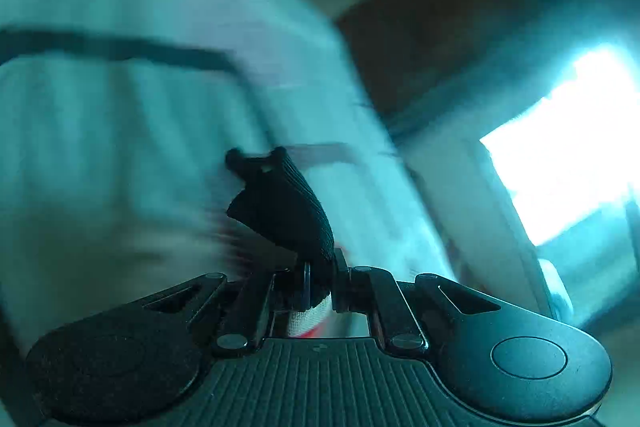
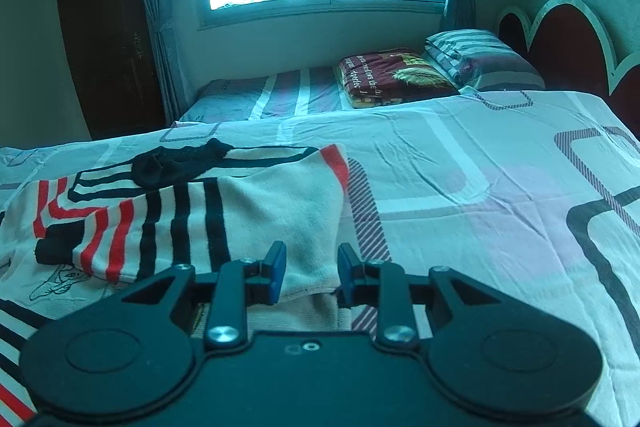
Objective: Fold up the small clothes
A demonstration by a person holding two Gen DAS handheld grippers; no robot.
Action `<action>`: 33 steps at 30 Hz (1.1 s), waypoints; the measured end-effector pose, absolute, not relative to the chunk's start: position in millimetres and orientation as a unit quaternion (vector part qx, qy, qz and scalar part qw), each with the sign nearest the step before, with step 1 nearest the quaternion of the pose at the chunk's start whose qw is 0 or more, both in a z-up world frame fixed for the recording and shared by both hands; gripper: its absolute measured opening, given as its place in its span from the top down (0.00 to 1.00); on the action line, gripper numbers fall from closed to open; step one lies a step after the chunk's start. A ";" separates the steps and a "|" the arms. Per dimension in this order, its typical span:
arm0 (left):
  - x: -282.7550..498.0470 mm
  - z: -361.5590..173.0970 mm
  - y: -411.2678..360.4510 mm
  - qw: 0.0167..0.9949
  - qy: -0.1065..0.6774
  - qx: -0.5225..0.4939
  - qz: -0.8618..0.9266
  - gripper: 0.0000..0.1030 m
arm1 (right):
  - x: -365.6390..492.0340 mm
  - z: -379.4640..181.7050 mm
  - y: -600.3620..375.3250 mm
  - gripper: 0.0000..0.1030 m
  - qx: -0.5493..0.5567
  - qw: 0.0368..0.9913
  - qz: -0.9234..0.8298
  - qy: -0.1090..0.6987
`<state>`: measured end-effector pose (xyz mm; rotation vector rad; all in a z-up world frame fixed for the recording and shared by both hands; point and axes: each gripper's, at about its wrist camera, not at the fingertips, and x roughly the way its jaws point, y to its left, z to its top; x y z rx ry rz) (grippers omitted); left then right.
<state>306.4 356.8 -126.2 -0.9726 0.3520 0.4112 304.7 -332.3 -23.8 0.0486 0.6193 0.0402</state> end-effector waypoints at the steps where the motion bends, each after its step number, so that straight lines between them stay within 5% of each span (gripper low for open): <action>1: 316.7 -114.5 341.4 0.863 0.164 -0.447 0.171 0.91 | 304.5 -24.5 -334.4 0.73 0.026 0.952 0.017 0.305; 9: 432.4 -61.4 123.9 0.932 0.227 -0.281 -0.037 0.91 | 296.4 -23.6 -344.3 0.73 0.059 0.952 0.003 0.299; 19: 496.2 -117.4 -96.1 0.912 0.359 -0.113 -0.163 0.91 | 280.0 -12.3 -371.7 0.71 0.107 0.951 -0.018 0.289; 20: 497.6 -123.8 -105.1 0.907 0.371 -0.103 -0.170 0.88 | 278.4 -13.2 -373.4 0.70 0.112 0.951 -0.018 0.287; 22: 486.7 -116.9 -113.4 0.913 0.354 -0.074 -0.187 0.58 | 276.1 -14.4 -373.2 0.66 0.123 0.951 -0.007 0.285; 23: 478.9 -109.6 -114.5 0.913 0.349 -0.066 -0.200 0.32 | 275.7 -15.0 -371.1 0.61 0.127 0.951 0.000 0.283; 24: 468.6 -102.7 -112.9 0.920 0.336 -0.056 -0.195 0.21 | 275.6 -15.6 -368.3 0.56 0.132 0.951 0.009 0.280; 27: 433.4 -87.2 -82.6 0.937 0.302 -0.033 -0.172 0.22 | 283.3 -19.9 -351.7 0.50 0.147 0.947 0.046 0.283; 30: 399.8 -86.6 -19.7 0.949 0.300 -0.026 -0.091 0.53 | 300.3 -29.4 -330.3 0.50 0.166 0.935 0.093 0.299; 33: 384.4 -96.3 40.3 0.949 0.315 -0.019 -0.007 0.53 | 324.5 -45.5 -308.2 0.51 0.183 0.922 0.113 0.322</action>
